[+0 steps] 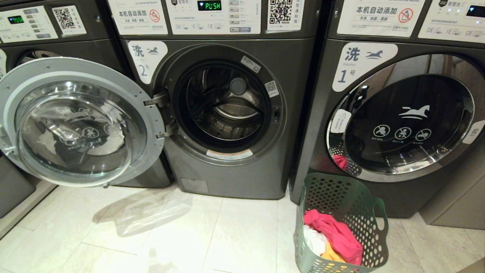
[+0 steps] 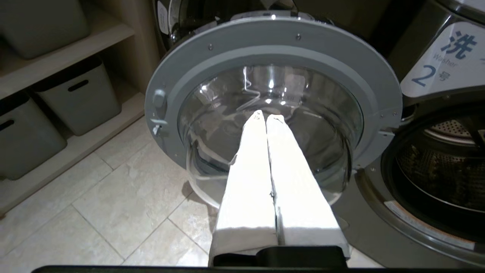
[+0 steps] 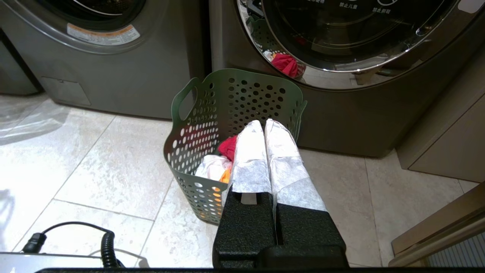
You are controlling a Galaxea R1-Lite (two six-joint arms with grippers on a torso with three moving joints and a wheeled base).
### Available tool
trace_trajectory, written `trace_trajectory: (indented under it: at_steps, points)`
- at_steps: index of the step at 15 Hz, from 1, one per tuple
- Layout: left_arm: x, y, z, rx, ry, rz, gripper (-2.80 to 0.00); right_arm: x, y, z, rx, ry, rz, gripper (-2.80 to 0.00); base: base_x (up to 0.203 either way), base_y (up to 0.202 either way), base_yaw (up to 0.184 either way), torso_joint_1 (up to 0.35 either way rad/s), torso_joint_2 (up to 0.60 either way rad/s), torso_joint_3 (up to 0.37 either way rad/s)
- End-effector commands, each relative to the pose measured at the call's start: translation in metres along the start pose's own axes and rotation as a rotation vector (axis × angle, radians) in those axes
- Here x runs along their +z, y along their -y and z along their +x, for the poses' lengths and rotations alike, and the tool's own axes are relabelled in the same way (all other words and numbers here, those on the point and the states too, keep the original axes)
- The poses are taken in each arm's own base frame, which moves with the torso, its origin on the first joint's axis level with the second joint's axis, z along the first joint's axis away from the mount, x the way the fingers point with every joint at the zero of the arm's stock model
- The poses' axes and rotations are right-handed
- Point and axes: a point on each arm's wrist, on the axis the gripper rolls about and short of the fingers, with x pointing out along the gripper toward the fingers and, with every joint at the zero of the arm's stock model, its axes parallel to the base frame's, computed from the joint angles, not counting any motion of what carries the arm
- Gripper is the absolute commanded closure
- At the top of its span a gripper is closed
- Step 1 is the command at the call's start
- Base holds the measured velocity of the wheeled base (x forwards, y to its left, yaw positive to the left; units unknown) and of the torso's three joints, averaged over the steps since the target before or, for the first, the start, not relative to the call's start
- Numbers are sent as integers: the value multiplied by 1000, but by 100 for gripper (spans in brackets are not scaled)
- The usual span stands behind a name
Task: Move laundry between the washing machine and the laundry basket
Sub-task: Close the washing machine door with the left hand
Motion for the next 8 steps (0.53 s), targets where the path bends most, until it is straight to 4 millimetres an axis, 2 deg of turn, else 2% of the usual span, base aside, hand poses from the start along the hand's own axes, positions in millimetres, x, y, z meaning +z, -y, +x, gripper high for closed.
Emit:
trace_trajectory:
  at_steps: [1,5,8]
  points:
    - [5,10,-25,8,2,3,0,0,0,0,1,-2,0,0,0,0,0,0,0,0]
    - [2,17,-53,10,-28,-4,0,0,0,0,1,0,24,0,0,0,0,0,0,0]
    - [0,21,-64,-62,-25,4,0,0,0,0,1,0,23,0,0,0,0,0,0,0]
